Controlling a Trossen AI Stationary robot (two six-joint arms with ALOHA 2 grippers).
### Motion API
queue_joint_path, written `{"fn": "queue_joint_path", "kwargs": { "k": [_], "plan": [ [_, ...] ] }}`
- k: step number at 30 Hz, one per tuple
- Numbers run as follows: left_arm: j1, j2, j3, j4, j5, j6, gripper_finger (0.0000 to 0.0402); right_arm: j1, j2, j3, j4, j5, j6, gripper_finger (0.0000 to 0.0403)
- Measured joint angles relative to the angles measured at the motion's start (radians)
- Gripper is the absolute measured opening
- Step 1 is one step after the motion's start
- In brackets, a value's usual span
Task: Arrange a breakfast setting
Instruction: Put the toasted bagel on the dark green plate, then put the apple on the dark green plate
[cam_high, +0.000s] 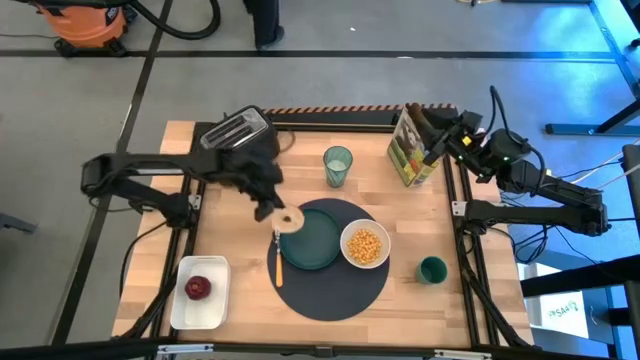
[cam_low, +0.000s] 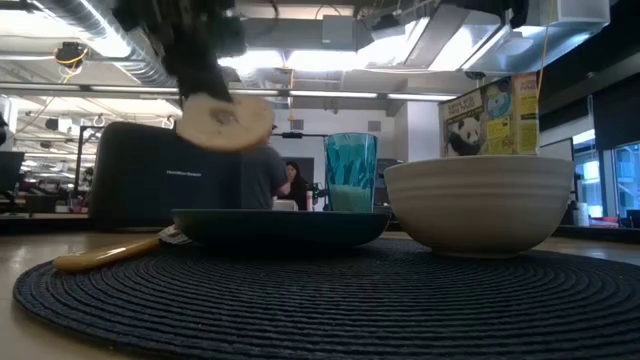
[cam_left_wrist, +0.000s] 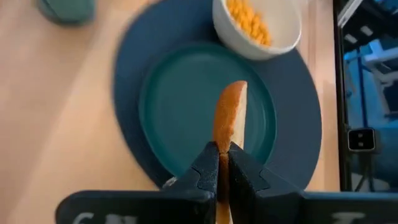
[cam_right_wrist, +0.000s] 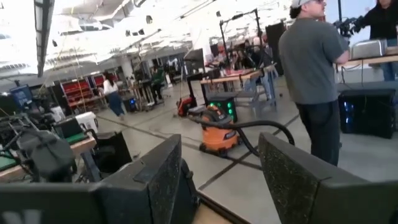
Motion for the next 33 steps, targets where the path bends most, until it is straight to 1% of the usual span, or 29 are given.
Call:
{"fn": "queue_joint_path", "kwargs": {
  "k": [4,10,14,16,19,23,28,30,33],
  "plan": [
    [-0.027,0.097,-0.022,0.110,0.003,-0.045,0.0008,0.000,0.000,0.000,-0.009,0.000,0.002,0.0204],
    [-0.039,0.248,-0.023,0.130,-0.097,-0.047,0.0013,0.000,0.000,0.000,-0.019,-0.003,0.002,0.0204],
    [-0.038,0.318,-0.023,0.134,-0.118,-0.050,0.0042,0.000,0.000,0.000,-0.031,-0.026,0.002,0.0204],
    [-0.038,0.331,-0.023,0.138,-0.125,-0.057,0.0062,0.000,0.000,0.000,-0.041,-0.026,0.002,0.0204],
    [-0.038,0.329,-0.010,0.137,-0.143,-0.074,0.0091,0.000,0.000,0.000,-0.058,-0.026,0.002,0.0204],
    [-0.038,0.275,0.046,0.068,-0.214,-0.052,0.0122,0.000,0.000,0.000,-0.068,-0.006,-0.002,0.0204],
    [-0.037,0.188,0.153,-0.136,-0.331,-0.002,0.0148,0.000,0.000,0.000,-0.070,0.012,-0.024,0.0204],
    [-0.038,0.145,0.188,-0.234,-0.354,0.003,0.0153,0.000,0.006,0.000,-0.068,0.017,-0.024,0.0204],
    [-0.046,0.079,0.204,-0.268,-0.361,0.005,0.0156,0.000,0.008,0.000,-0.071,0.020,-0.025,0.0204]
  ]
}}
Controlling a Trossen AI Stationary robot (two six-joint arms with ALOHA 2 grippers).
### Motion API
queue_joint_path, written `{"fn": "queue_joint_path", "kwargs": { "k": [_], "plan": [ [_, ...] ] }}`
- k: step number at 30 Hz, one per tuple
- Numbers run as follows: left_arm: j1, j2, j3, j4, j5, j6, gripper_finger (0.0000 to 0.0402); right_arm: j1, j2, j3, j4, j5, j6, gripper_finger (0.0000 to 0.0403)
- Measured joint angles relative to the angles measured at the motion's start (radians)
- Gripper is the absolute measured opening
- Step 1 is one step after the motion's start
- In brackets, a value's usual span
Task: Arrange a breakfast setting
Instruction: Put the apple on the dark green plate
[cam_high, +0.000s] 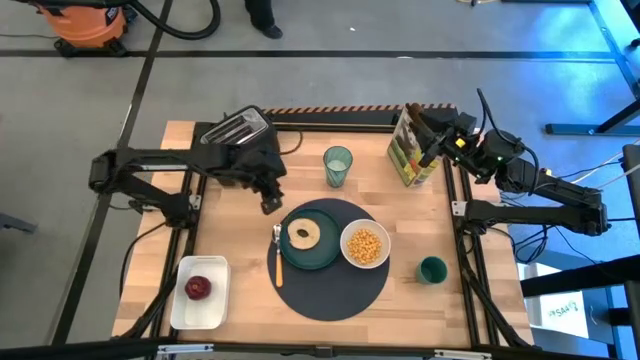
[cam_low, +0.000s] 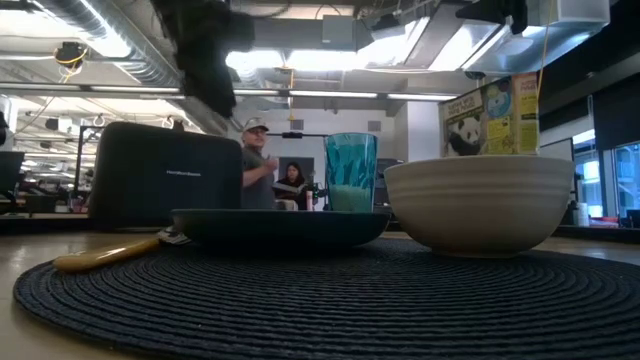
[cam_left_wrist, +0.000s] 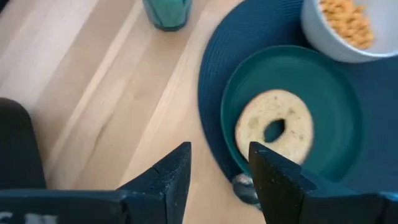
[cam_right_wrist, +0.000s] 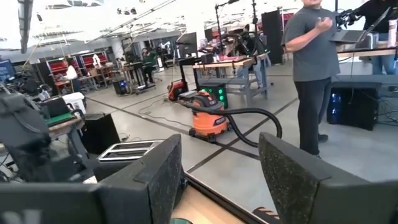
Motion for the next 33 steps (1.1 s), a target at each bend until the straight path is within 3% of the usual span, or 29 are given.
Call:
{"fn": "queue_joint_path", "kwargs": {
  "k": [7,15,20,33],
  "plan": [
    [-0.020,-0.094,0.000,-0.028,-0.029,-0.011,0.0153,0.000,-0.001,0.000,0.010,0.016,-0.029,0.0204],
    [-0.130,-0.173,0.000,-0.403,0.055,-0.227,0.0153,0.000,-0.001,0.000,0.070,0.007,-0.056,0.0204],
    [-0.291,-0.198,-0.001,-0.507,0.088,-0.373,0.0153,0.000,-0.001,0.000,0.070,0.045,-0.051,0.0204],
    [-0.792,-0.194,-0.002,-0.471,0.084,-0.794,0.0161,0.000,0.083,0.000,0.055,0.014,-0.024,0.0204]
  ]
}}
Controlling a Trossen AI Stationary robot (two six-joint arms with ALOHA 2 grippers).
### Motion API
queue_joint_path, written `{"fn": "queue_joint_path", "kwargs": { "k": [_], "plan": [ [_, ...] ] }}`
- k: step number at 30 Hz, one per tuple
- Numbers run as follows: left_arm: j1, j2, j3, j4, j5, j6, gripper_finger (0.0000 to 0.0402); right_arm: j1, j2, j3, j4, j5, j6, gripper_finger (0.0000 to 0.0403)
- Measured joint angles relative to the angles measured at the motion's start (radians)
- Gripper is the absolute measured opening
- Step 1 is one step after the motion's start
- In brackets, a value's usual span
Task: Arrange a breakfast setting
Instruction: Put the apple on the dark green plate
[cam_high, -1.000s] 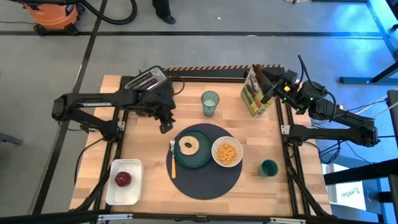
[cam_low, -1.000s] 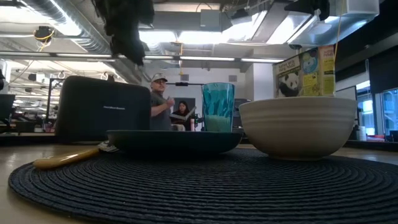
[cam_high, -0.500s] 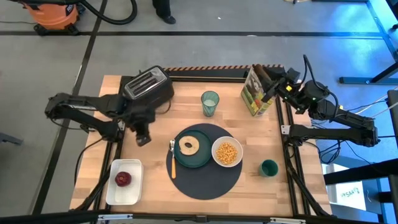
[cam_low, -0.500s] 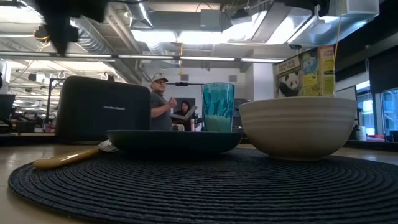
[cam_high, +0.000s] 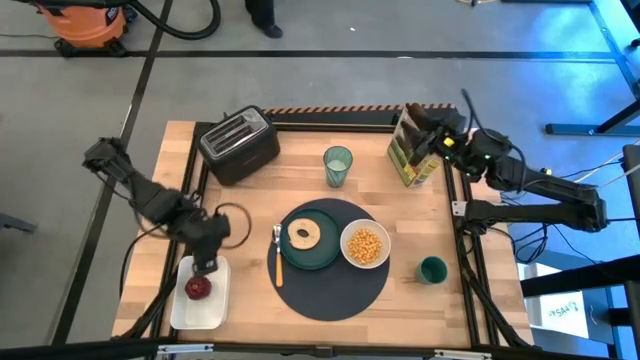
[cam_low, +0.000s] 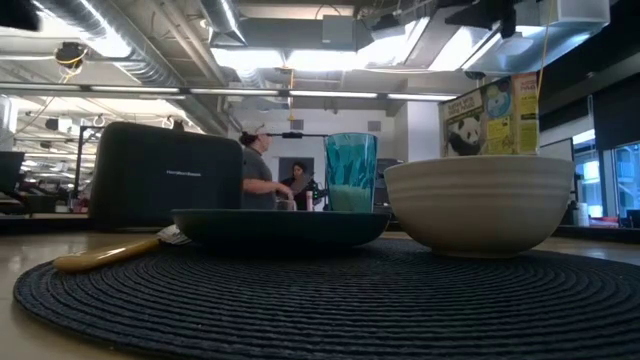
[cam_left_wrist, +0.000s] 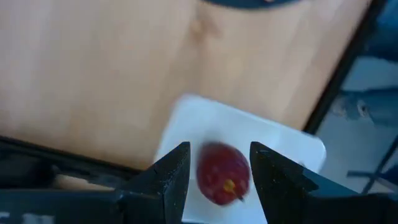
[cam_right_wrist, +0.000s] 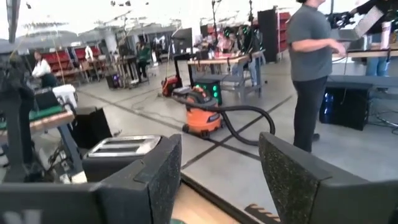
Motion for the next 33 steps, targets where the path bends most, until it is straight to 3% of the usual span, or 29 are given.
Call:
{"fn": "queue_joint_path", "kwargs": {
  "k": [5,13,24,33],
  "plan": [
    [-0.221,0.039,0.000,0.114,-0.013,-0.022,0.0159,0.000,0.043,0.000,0.008,0.000,-0.002,0.0204],
    [-0.500,0.197,0.000,0.183,-0.158,-0.108,0.0139,0.000,0.060,0.000,0.038,-0.009,-0.003,0.0204],
    [-0.649,0.319,0.000,0.113,-0.184,-0.263,0.0119,0.000,0.060,0.000,0.058,-0.045,0.033,0.0204],
    [-0.658,0.322,-0.001,0.095,-0.255,-0.311,0.0101,0.000,0.060,0.000,0.062,-0.046,0.055,0.0204]
  ]
}}
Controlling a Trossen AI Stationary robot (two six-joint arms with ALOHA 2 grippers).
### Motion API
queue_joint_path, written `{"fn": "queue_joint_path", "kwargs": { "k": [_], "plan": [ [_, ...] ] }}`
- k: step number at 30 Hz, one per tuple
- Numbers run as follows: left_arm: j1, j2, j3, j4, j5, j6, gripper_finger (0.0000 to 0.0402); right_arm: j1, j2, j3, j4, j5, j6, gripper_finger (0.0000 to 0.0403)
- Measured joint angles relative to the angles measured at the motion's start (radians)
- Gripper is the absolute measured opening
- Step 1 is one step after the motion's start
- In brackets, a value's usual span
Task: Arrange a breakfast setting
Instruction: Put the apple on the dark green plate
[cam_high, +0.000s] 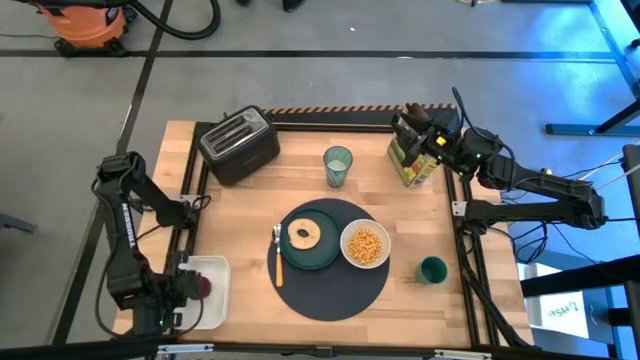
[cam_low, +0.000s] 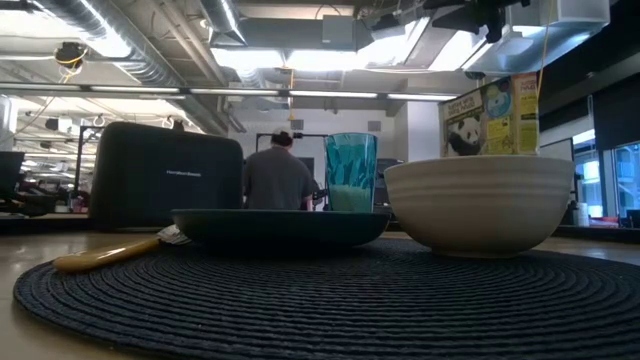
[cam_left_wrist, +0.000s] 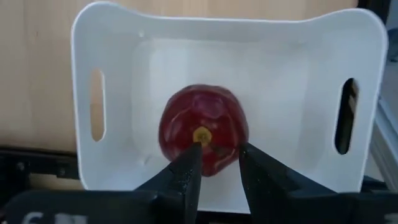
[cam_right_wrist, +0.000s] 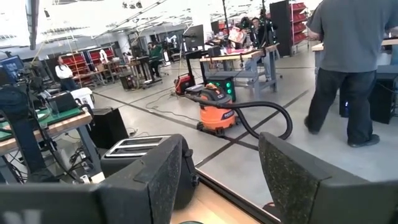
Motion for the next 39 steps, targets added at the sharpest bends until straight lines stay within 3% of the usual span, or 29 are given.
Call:
{"fn": "queue_joint_path", "kwargs": {
  "k": [8,18,30,39],
  "plan": [
    [0.000,0.003,-0.035,0.025,-0.008,0.033,0.0083,0.000,0.000,0.000,0.000,-0.008,0.000,0.0204],
    [0.003,0.003,-0.053,0.029,0.077,0.097,0.0080,0.000,0.000,0.000,0.002,-0.015,0.000,0.0204],
    [0.017,0.003,-0.053,0.032,0.015,0.113,0.0080,0.000,0.000,0.000,0.006,-0.013,-0.007,0.0204],
    [0.026,0.002,-0.082,0.063,0.042,0.113,0.0080,0.000,0.000,0.000,0.006,-0.012,-0.008,0.0204]
  ]
}}
